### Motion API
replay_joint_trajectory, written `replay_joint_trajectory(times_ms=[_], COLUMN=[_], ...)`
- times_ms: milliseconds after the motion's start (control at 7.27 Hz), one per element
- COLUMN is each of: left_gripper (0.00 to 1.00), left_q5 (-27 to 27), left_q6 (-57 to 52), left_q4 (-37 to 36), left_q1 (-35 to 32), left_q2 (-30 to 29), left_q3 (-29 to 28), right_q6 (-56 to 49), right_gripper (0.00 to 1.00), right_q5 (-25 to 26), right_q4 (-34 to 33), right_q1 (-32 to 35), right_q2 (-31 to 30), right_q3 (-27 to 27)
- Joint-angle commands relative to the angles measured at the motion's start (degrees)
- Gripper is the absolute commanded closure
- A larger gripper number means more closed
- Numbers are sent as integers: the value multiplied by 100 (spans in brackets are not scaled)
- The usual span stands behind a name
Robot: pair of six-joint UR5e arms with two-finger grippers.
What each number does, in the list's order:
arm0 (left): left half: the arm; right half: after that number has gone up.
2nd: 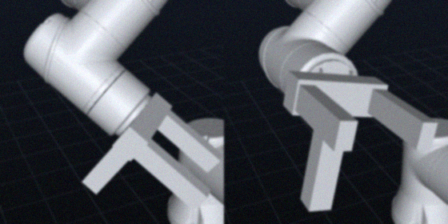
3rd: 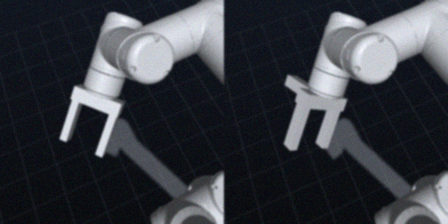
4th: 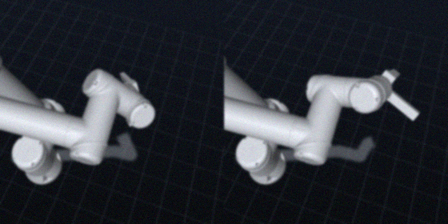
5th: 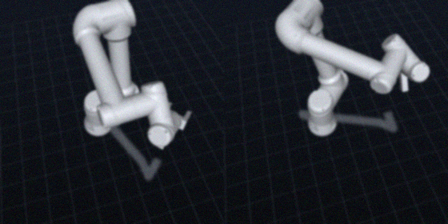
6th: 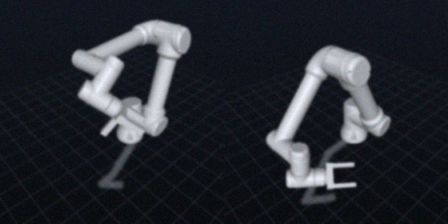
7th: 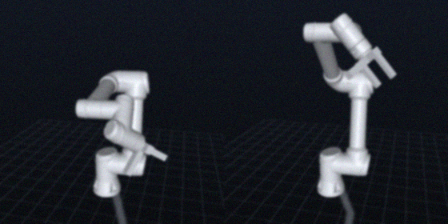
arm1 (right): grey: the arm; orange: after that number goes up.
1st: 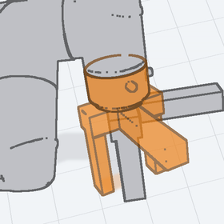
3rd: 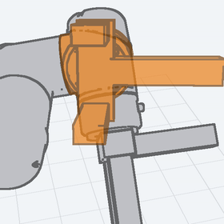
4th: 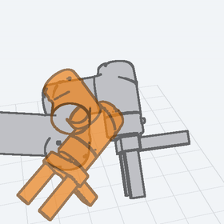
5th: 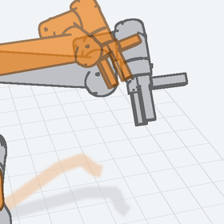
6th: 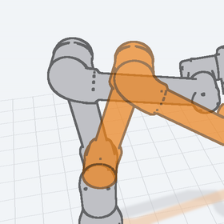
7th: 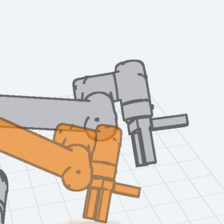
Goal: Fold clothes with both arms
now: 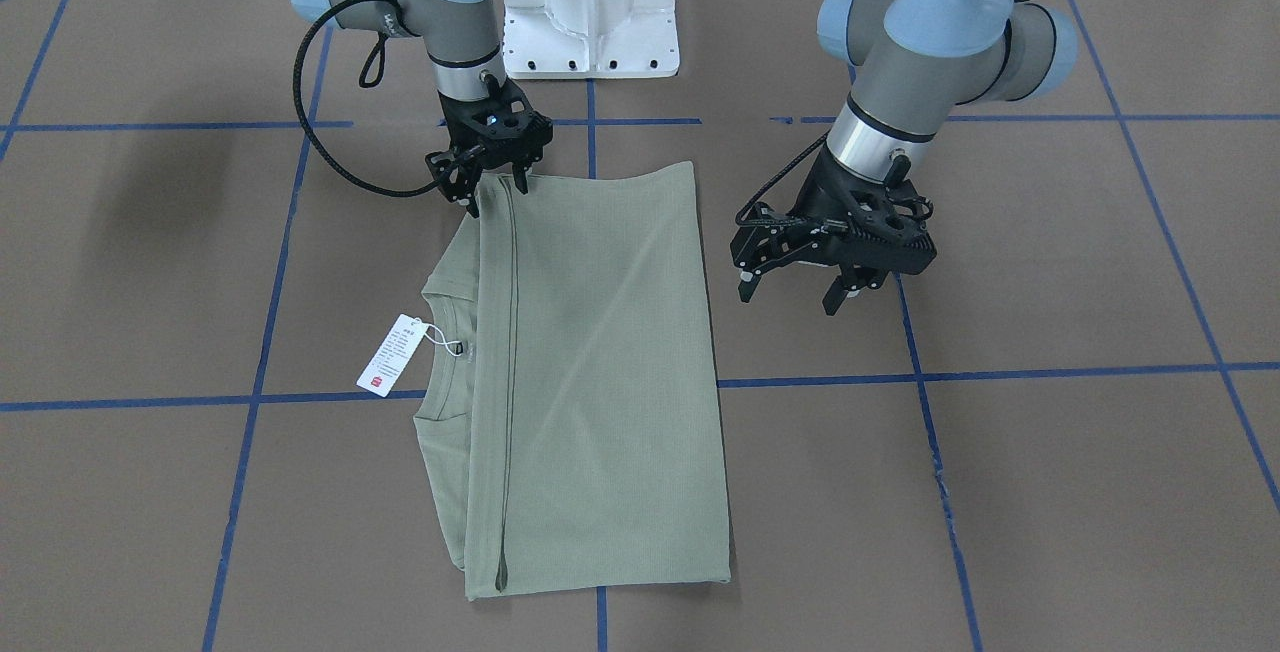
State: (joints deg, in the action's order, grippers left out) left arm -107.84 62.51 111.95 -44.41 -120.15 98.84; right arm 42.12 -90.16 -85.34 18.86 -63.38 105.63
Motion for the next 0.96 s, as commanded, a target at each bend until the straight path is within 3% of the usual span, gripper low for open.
replay_joint_trajectory(times_ms=[0,275,825], left_gripper=[0,0,0], left_q5=[0,9,9], left_q6=[-2,-2,-2], left_q4=[29,38,46], left_q1=[11,29,38], left_q2=[0,0,0], left_q3=[-13,-22,-31], right_q6=[-46,-46,-29], right_gripper=[40,58,71], right_q5=[-2,-2,7], right_q4=[-27,-27,-35], right_q1=[-76,-128,-173], right_q2=[1,-8,-16], right_q3=[2,-7,2])
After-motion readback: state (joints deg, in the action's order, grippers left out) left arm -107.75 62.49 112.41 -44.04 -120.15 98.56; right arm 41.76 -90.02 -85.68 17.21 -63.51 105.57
